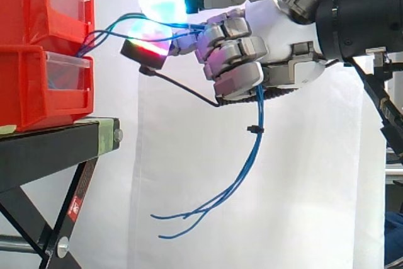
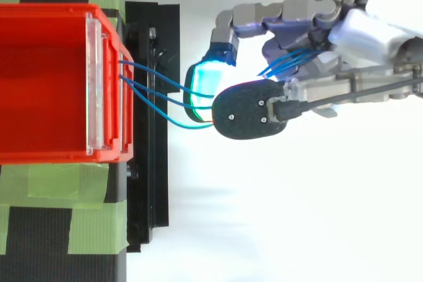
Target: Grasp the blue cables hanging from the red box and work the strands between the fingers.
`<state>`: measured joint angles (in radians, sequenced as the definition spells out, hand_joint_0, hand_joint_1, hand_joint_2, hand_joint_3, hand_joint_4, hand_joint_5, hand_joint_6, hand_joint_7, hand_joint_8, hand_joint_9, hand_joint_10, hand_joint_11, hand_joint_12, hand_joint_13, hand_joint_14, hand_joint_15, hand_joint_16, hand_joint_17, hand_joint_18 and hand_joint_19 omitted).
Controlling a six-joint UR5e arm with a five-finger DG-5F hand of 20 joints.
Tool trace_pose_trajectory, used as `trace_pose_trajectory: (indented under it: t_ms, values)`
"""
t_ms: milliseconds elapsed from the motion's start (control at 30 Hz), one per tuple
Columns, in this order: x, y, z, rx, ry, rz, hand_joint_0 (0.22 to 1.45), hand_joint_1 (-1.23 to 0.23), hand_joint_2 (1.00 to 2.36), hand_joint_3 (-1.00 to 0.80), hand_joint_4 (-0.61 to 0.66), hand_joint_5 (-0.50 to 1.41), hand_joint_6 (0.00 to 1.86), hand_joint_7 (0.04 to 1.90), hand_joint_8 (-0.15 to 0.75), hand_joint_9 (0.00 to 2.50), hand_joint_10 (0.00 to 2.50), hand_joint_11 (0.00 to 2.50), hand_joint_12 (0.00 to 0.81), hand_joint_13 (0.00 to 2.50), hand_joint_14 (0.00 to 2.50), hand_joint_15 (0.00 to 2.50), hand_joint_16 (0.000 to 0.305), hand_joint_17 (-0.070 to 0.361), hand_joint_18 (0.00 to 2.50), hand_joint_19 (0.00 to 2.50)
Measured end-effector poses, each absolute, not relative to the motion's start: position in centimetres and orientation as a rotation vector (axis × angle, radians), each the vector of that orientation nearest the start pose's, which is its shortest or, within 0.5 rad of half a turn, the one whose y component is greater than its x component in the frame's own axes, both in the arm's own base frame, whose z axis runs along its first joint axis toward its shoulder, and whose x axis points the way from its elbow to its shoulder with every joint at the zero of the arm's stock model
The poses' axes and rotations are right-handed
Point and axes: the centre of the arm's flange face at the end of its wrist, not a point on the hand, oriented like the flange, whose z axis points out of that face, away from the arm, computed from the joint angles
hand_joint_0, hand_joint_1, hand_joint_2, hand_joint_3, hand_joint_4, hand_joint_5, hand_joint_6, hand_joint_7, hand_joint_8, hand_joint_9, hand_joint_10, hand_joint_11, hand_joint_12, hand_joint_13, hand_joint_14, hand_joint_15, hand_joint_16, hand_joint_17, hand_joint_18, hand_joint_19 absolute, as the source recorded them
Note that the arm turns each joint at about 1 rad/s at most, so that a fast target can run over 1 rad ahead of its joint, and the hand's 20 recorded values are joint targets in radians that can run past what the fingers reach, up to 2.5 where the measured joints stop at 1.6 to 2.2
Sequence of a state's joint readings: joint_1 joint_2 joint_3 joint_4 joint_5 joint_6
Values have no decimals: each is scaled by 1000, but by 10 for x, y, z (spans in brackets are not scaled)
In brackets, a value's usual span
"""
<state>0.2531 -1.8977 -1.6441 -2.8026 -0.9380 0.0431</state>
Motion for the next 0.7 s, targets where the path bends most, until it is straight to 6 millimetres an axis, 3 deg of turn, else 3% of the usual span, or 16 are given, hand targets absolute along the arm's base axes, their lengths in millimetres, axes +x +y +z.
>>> trace_pose_trajectory:
  t_ms: [100, 300, 433, 533, 567, 600, 700]
  values:
    - [602, -43, 308, 1404, 956, 903, 1140, -643, 1002, 317, 138, 567, 0, 1493, 362, 816, 2500, 2295, 407, 1005, 2500, 1461, 58, 131, 1396, 1483]
    - [602, -44, 308, 1396, 963, 892, 1176, -658, 1008, 264, 108, 598, 36, 1521, 362, 816, 2500, 2295, 407, 1005, 2500, 1461, 58, 131, 1396, 1483]
    - [601, -44, 308, 1396, 965, 889, 1010, -721, 1000, 247, 197, 558, 30, 1490, 362, 816, 2500, 2295, 407, 1005, 2500, 1461, 58, 131, 1396, 1483]
    - [601, -45, 308, 1396, 965, 889, 906, -726, 1004, 122, 232, 507, 33, 1459, 362, 816, 2500, 2295, 407, 1005, 2500, 1461, 58, 131, 1396, 1483]
    - [601, -45, 308, 1396, 965, 889, 1010, -697, 1010, 142, 184, 494, 19, 1488, 362, 816, 2500, 2295, 407, 1005, 2500, 1461, 58, 131, 1396, 1483]
    - [601, -45, 307, 1396, 966, 888, 1163, -659, 1006, 278, 162, 506, 219, 1438, 362, 816, 2500, 2295, 407, 1005, 2500, 1461, 58, 131, 1396, 1483]
    - [601, -45, 308, 1396, 966, 888, 1276, -635, 1005, 382, 107, 567, 396, 1438, 362, 816, 2500, 2295, 407, 1005, 2500, 1461, 58, 131, 1396, 1483]
